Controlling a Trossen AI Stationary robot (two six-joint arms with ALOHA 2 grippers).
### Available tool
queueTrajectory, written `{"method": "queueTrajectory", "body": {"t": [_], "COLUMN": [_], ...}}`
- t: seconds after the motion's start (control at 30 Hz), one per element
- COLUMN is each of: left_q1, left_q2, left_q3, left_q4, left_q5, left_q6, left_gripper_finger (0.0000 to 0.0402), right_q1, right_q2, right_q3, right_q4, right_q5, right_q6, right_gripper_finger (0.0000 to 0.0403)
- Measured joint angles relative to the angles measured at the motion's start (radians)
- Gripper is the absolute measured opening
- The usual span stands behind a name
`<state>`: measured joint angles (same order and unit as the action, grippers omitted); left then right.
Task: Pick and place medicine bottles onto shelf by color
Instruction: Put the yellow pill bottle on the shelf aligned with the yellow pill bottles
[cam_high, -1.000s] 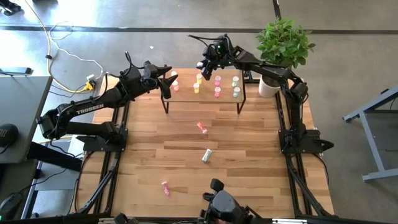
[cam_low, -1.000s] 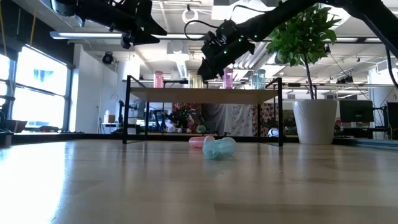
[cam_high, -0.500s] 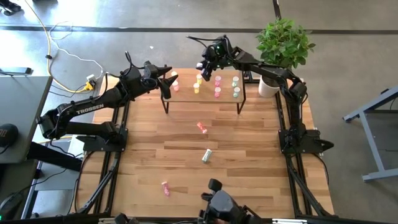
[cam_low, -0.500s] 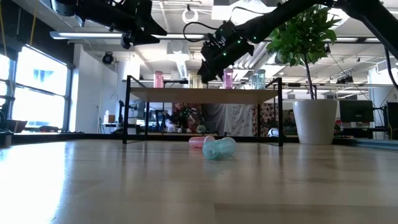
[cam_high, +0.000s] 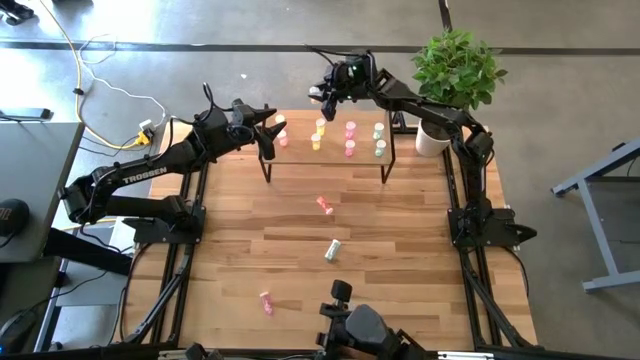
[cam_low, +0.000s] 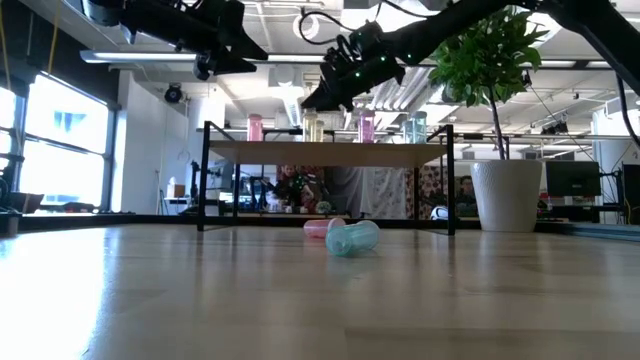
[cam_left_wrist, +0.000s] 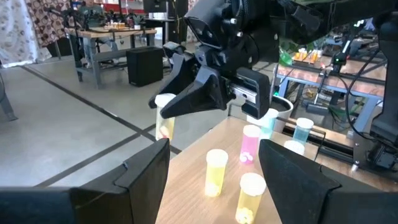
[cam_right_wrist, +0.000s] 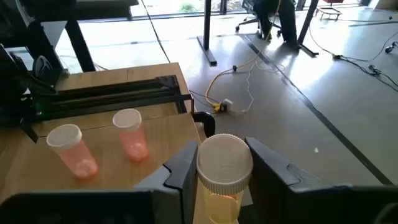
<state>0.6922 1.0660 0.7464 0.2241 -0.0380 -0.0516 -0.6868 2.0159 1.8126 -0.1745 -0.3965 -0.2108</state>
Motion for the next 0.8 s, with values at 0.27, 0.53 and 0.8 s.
{"method": "queueTrajectory", "body": {"t": [0.27, 0.53, 0.8], "left_q1": [0.0, 0.0, 0.0], "left_q2": [0.0, 0.0, 0.0], "left_q3": [0.0, 0.0, 0.0], "left_q4": [-0.005, -0.025, -0.026], "left_q5": [0.0, 0.0, 0.0], "left_q6": [0.0, 0.002, 0.003], "left_gripper_finger": [0.0239, 0.0239, 0.0239], "right_q1": [-0.002, -0.007, -0.007], "right_q2": [0.001, 0.0, 0.0], "right_q3": [-0.062, -0.077, -0.077], "right_q4": [-0.027, -0.027, -0.099], "right_q5": [0.0, -0.001, -0.009], "right_q6": [0.0, -0.005, -0.041], "right_gripper_finger": [0.0099, 0.0099, 0.0099]}}
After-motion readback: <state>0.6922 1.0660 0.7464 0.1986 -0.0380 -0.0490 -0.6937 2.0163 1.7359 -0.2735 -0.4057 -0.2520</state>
